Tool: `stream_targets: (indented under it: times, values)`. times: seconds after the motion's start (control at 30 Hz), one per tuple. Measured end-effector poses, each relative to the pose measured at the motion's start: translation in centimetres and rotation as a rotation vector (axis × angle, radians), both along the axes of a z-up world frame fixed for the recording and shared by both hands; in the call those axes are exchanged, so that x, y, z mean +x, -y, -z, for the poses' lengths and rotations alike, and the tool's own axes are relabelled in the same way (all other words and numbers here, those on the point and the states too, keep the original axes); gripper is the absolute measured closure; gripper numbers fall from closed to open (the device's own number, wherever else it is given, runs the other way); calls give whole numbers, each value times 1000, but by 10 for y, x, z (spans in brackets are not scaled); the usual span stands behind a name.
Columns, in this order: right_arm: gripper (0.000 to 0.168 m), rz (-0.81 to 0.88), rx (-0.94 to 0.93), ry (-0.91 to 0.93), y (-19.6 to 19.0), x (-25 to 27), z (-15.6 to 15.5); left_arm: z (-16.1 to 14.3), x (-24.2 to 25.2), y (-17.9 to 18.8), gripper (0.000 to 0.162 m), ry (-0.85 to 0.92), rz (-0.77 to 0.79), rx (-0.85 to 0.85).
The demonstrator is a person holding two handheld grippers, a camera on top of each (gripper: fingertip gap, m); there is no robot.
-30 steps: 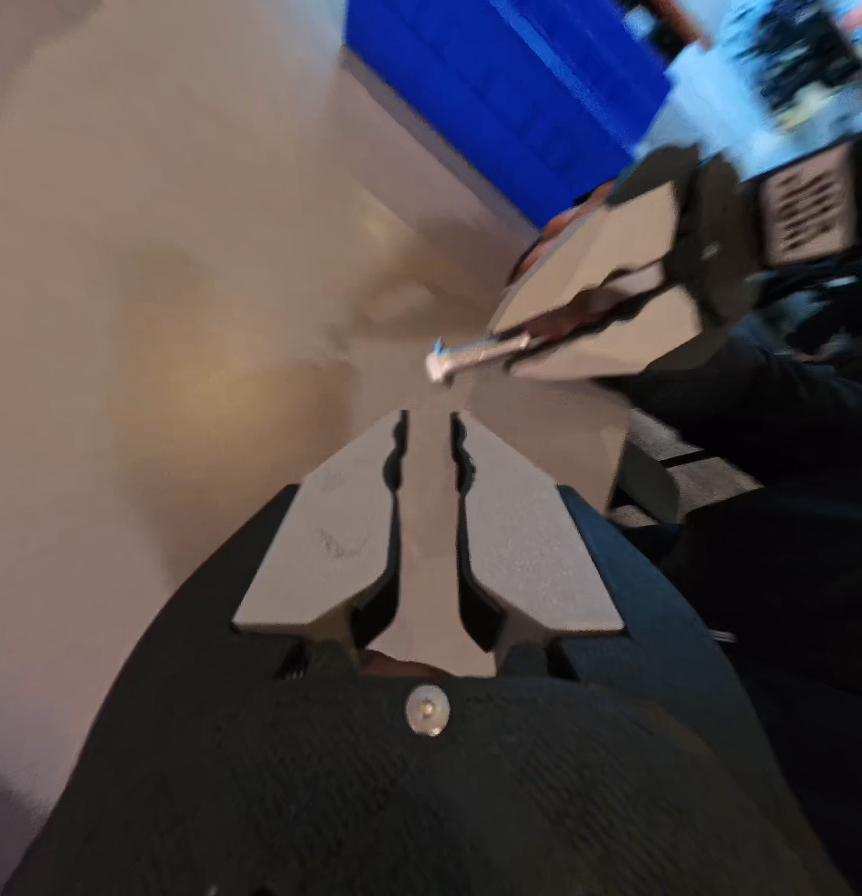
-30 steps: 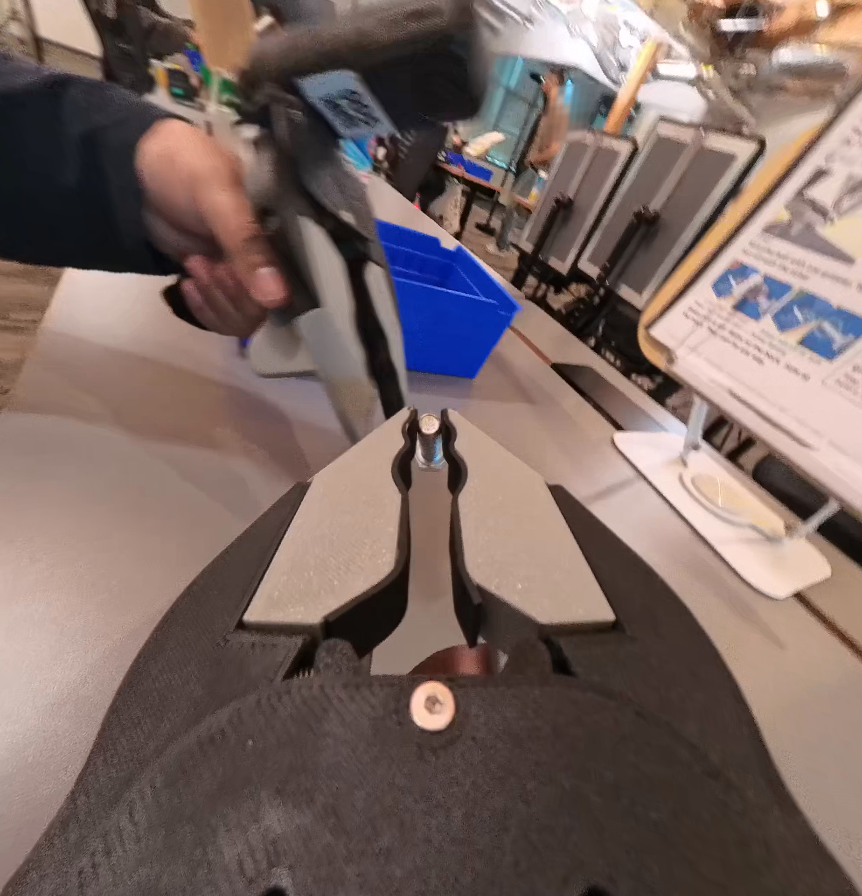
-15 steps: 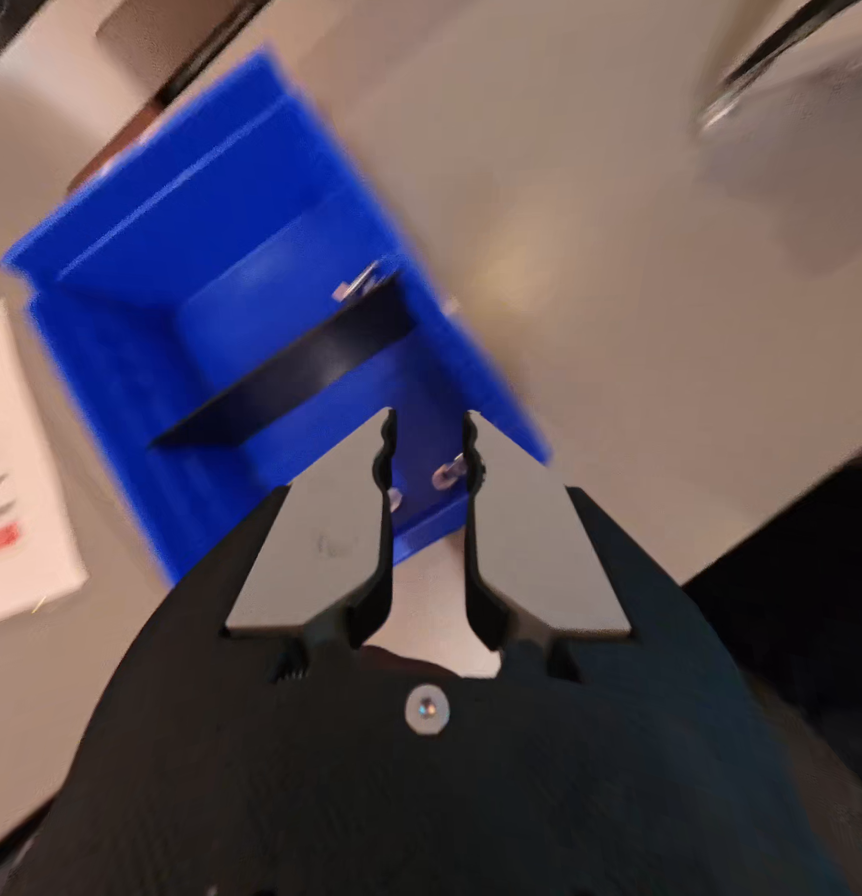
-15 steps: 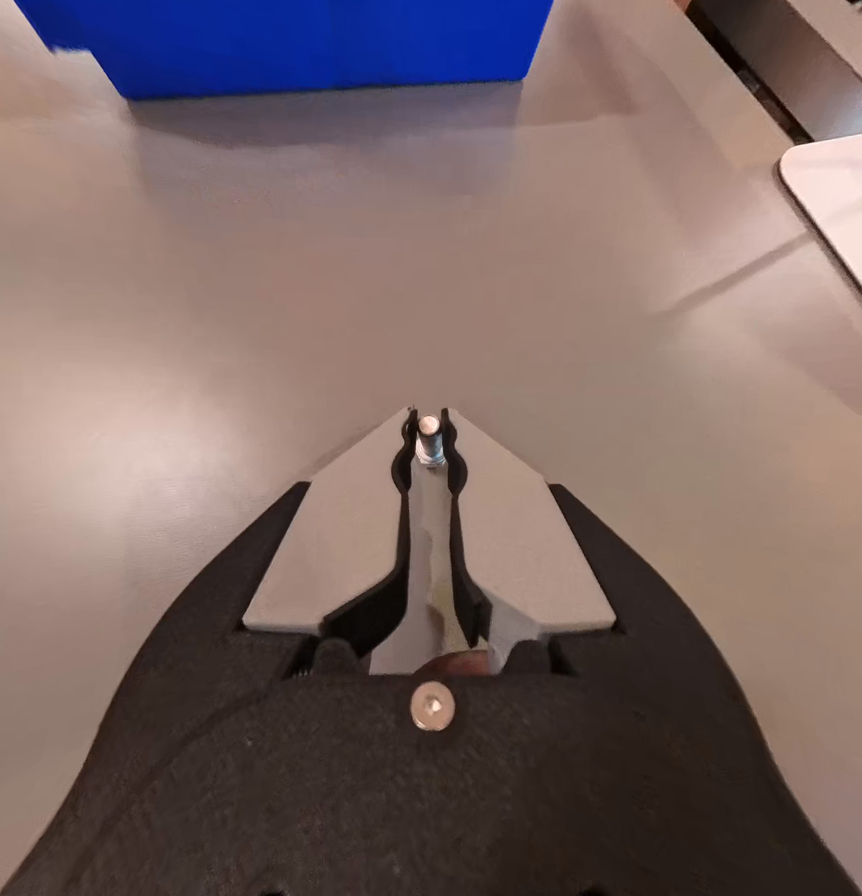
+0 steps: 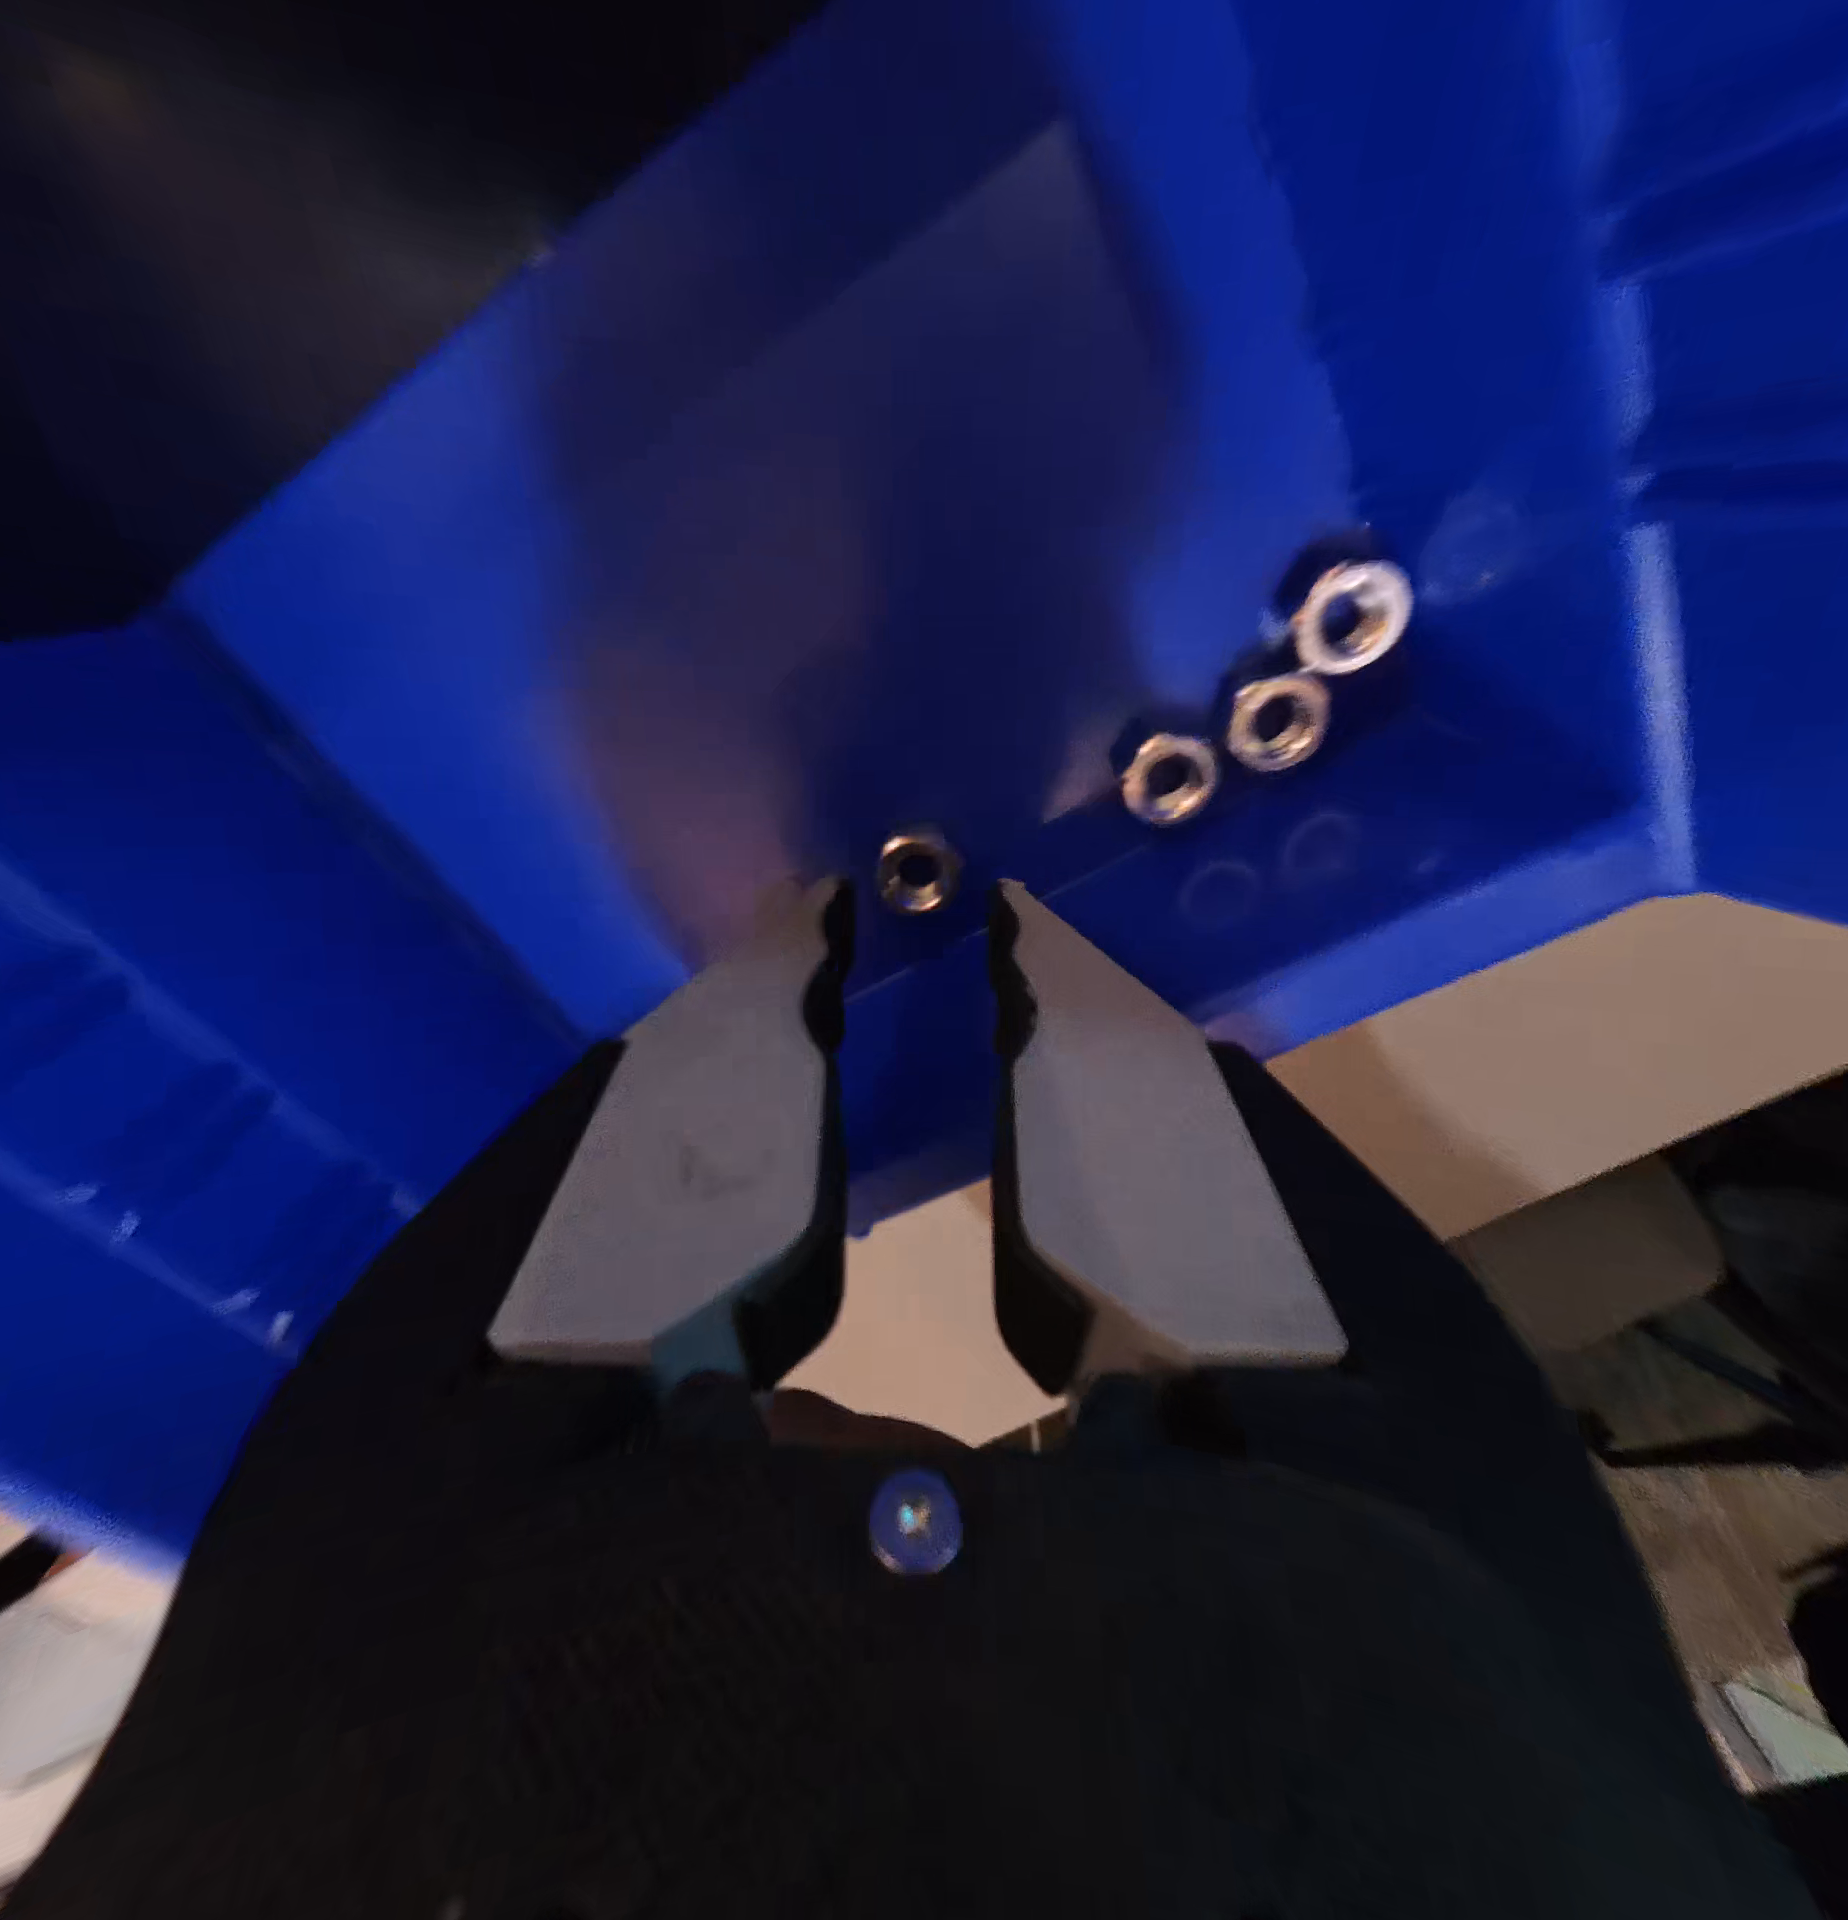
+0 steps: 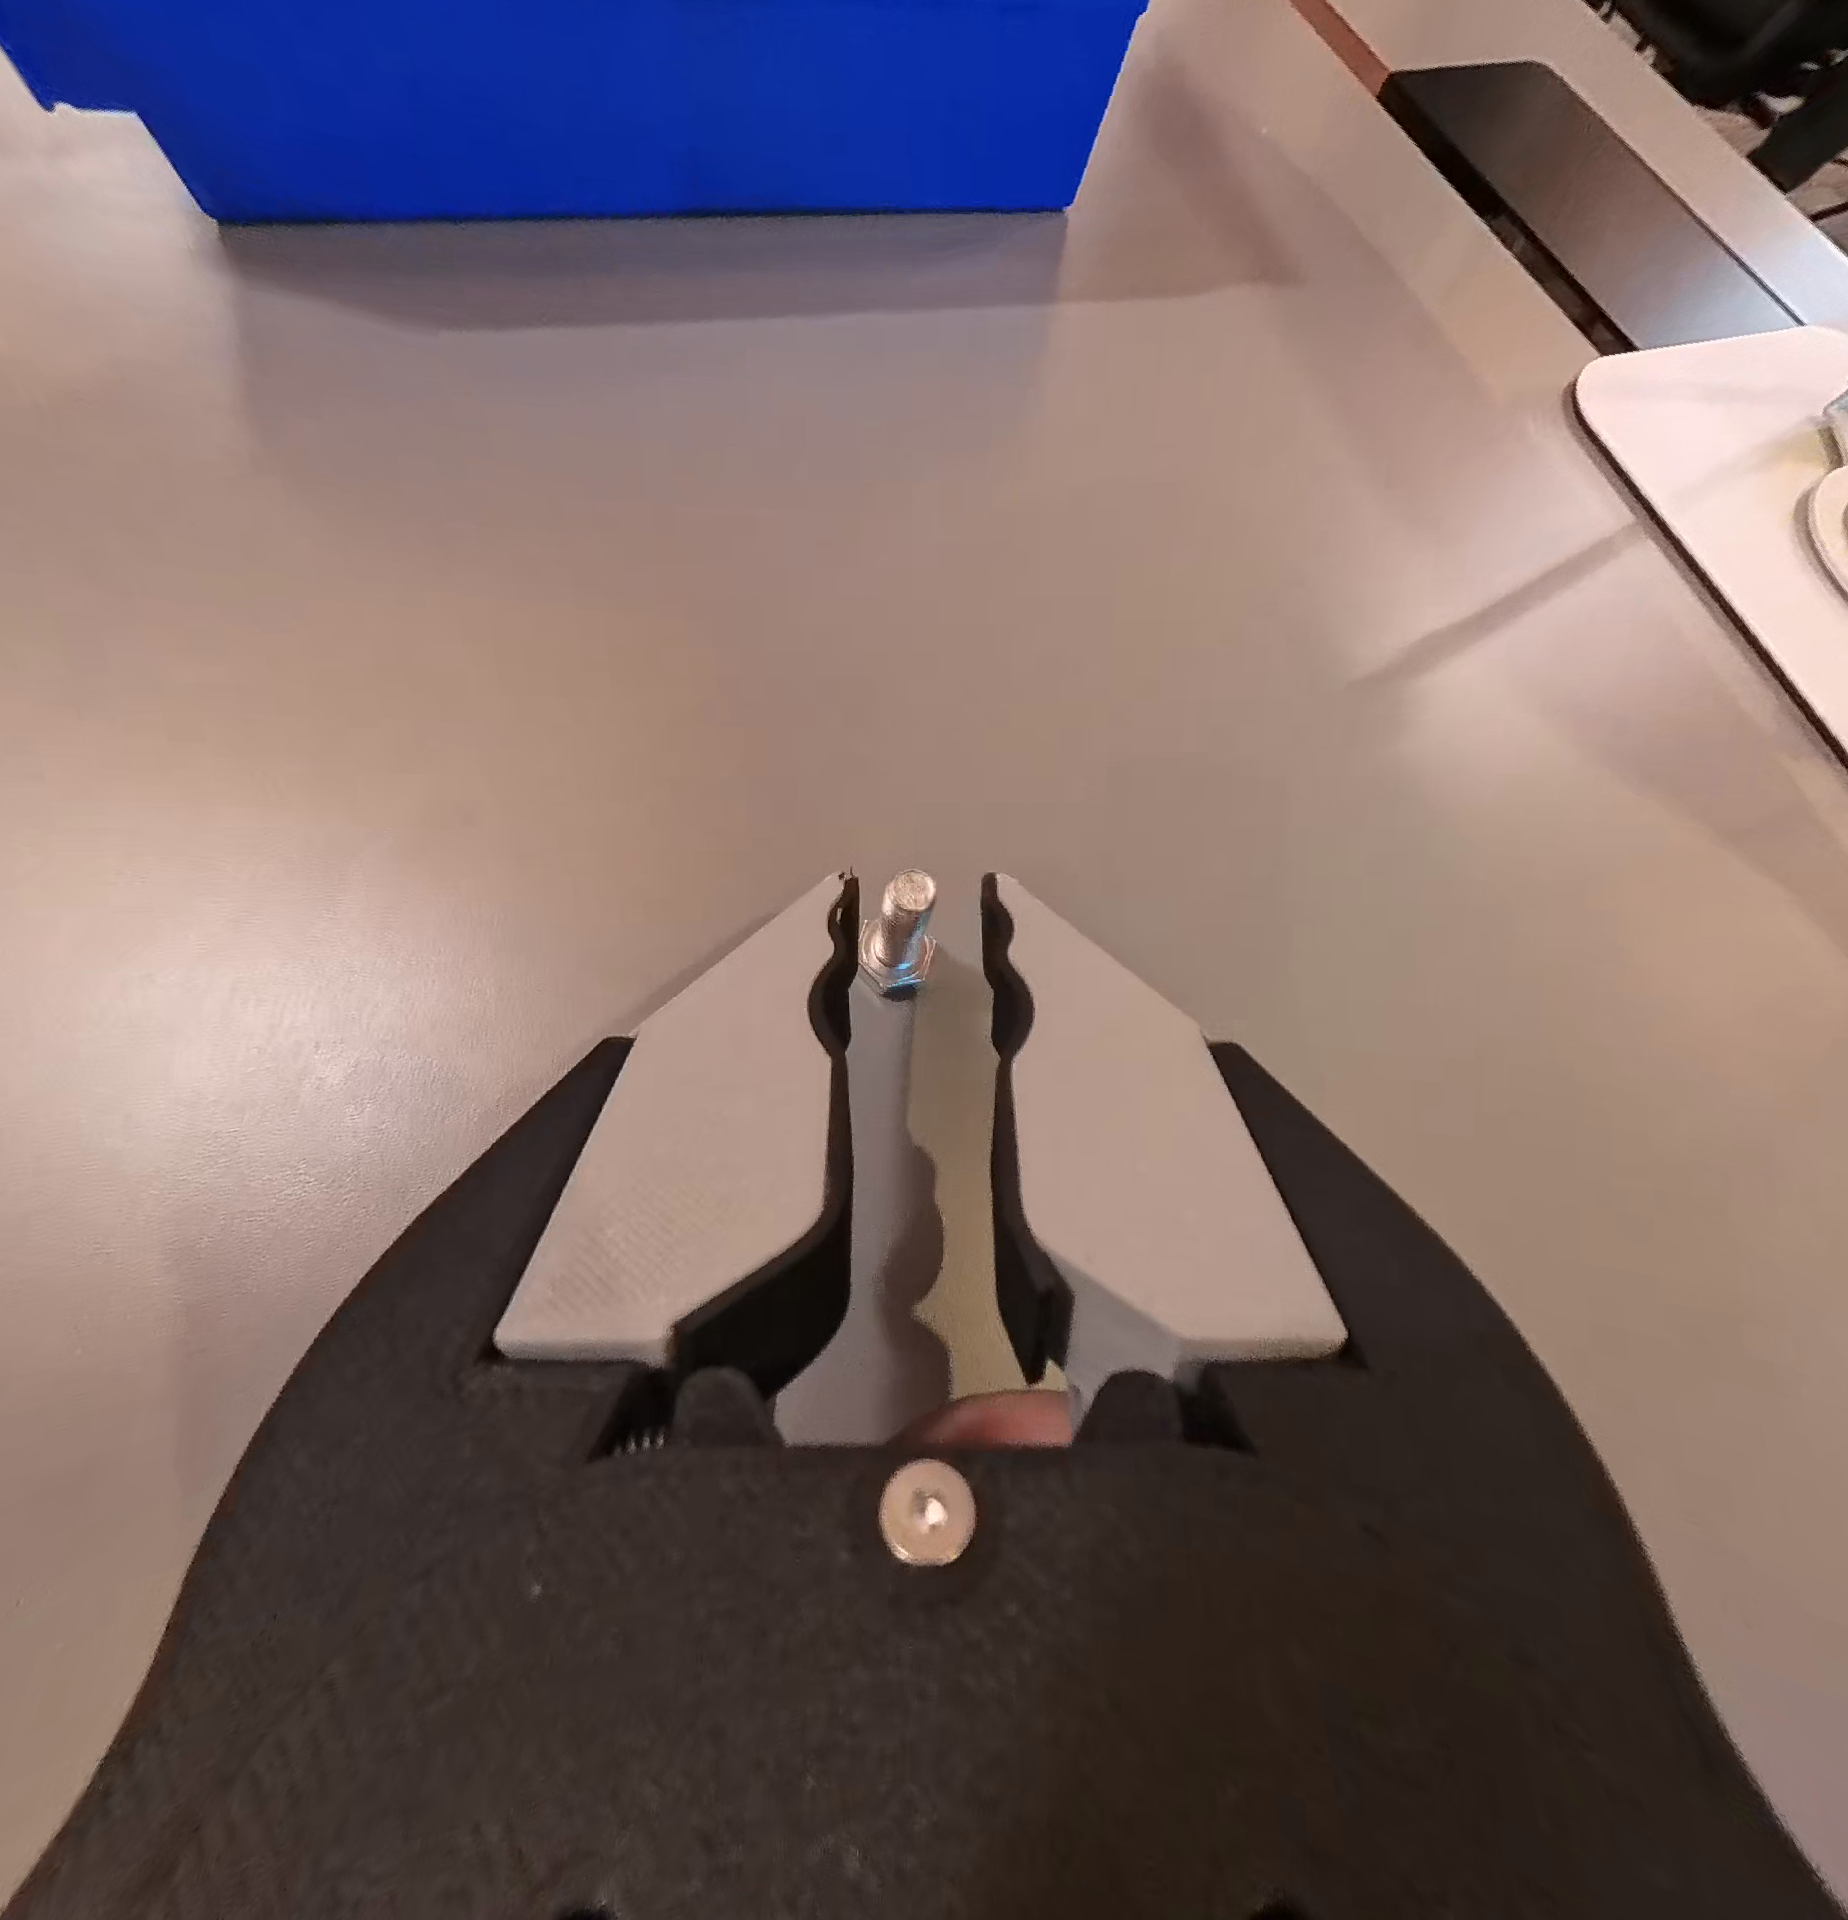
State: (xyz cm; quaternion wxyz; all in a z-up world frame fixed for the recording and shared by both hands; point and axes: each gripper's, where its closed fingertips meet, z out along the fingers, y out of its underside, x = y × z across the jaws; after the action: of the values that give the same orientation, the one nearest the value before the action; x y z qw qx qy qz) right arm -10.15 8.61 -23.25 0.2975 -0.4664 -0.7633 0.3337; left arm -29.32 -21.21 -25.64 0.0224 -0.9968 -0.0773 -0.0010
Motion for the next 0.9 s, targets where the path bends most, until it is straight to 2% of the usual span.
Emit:
stream_targets:
  times: [0.13,0.43,0.47,0.6,0.73,0.8,0.9]
  values:
    - [148,0,-13,-9,-2,2,-4,2,0,-5,146,1,-6,-7]
    - [149,4,-17,-48,-4,6,-15,2,-9,-4,148,-36,-8,-50]
    - [149,6,-18,-52,-5,6,-16,0,-11,-6,162,-49,-14,-34]
    - [149,14,-20,-58,-6,6,-17,-11,-23,-12,162,-75,-41,27]
    - [149,14,-19,-60,-6,8,-17,-16,-26,-2,162,-82,-62,9]
    - [149,9,-14,-58,-5,9,-17,-15,-20,6,148,-46,-67,-11]
    - [148,1,5,-51,-4,11,-14,-8,-18,20,140,-32,-49,-69]
